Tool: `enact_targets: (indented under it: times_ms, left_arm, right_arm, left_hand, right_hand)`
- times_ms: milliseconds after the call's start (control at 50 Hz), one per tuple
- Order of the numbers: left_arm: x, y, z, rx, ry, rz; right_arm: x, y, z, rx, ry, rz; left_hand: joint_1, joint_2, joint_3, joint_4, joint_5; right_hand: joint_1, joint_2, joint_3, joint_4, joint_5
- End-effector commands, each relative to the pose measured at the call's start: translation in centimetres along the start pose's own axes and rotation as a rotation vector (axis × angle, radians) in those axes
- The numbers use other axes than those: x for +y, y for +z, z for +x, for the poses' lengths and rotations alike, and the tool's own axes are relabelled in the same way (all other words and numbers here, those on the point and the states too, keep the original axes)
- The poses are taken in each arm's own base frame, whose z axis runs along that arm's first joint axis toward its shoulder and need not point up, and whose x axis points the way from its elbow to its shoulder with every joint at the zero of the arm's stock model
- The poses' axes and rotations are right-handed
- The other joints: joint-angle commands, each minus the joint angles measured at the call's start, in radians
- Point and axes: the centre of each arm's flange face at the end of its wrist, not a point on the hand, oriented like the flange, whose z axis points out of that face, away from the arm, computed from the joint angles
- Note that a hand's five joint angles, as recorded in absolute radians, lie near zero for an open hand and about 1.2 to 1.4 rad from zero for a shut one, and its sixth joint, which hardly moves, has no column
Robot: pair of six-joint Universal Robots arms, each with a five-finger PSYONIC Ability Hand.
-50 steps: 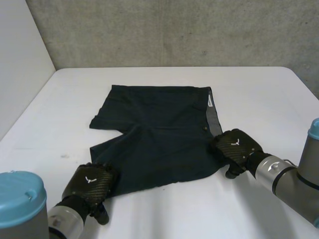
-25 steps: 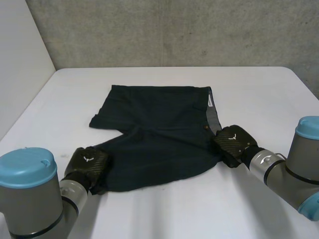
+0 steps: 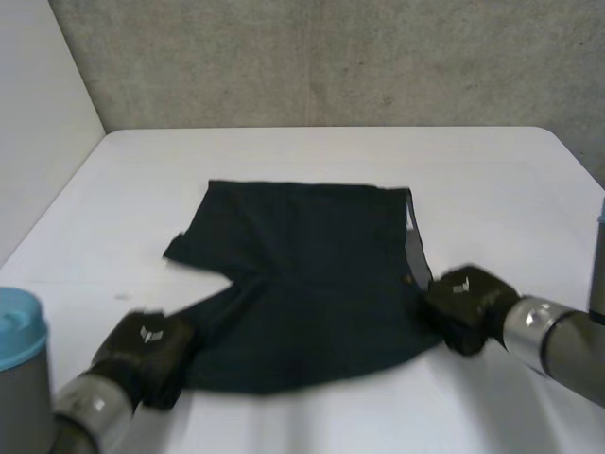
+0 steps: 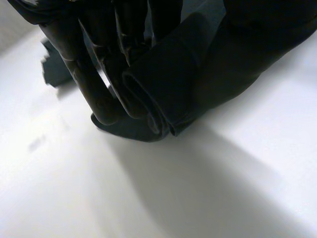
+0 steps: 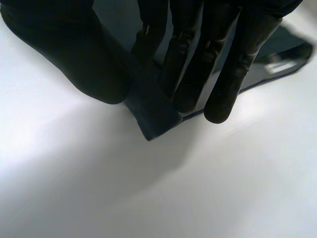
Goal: Fold the shorts.
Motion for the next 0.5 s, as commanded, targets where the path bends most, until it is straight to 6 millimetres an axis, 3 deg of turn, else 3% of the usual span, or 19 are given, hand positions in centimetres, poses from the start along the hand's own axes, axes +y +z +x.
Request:
enact_targets:
  times_ms: [20,100,160,180,200,260,340,500]
  left_arm:
    - [1.2,-5.3,-0.1,0.075,0.088,-0.187]
    - [-0.4,-4.8,-0.8,0.045,0.127,-0.115]
    - [-2.9,-3.1,-1.7,-0.014,0.123,0.012]
    - [-3.4,-2.3,-1.9,-0.026,0.122,0.037]
    - [-4.5,-0.5,-2.2,-0.049,0.121,0.087]
    - [-6.0,2.2,-2.7,-0.087,0.118,0.144]
    - [-8.7,7.1,-3.6,-0.133,0.099,0.22]
    - [-11.3,14.7,-4.9,-0.229,0.082,0.236]
  right_arm:
    - [0.6,-6.5,-3.3,-0.263,-0.183,-0.227]
    - [-0.6,-6.2,-2.2,-0.191,-0.213,-0.155]
    - [-1.8,-5.3,-1.0,-0.117,-0.168,-0.09]
    - [-2.4,-4.2,0.1,-0.075,-0.108,-0.058]
    - [-2.6,-3.6,0.5,-0.061,-0.076,-0.047]
    - [-3.4,-0.8,2.7,0.006,0.01,-0.003]
    - [-4.4,2.0,4.1,0.054,0.027,0.046]
    - [-6.0,7.9,6.2,0.256,-0.043,0.13]
  left_hand:
    - [0.298,0.201,0.211,0.196,0.253]
    - [0.298,0.201,0.211,0.196,0.253]
    - [0.298,0.201,0.211,0.196,0.253]
    - [0.298,0.201,0.211,0.196,0.253]
    - [0.298,0.201,0.211,0.196,0.253]
    - [0.298,0.201,0.211,0.196,0.253]
    - [0.298,0.201,0.211,0.196,0.253]
    - [0.298,0.201,0.211,0.196,0.253]
  right_hand:
    - [0.474,0.22,0.222,0.207,0.259]
    - [0.474,0.22,0.222,0.207,0.259]
    - [0.474,0.22,0.222,0.207,0.259]
    - [0.474,0.22,0.222,0.207,0.259]
    - [0.474,0.22,0.222,0.207,0.259]
    - [0.474,0.22,0.222,0.207,0.259]
    - [0.474,0.22,0.222,0.207,0.259]
    - [0.474,0.22,0.222,0.207,0.259]
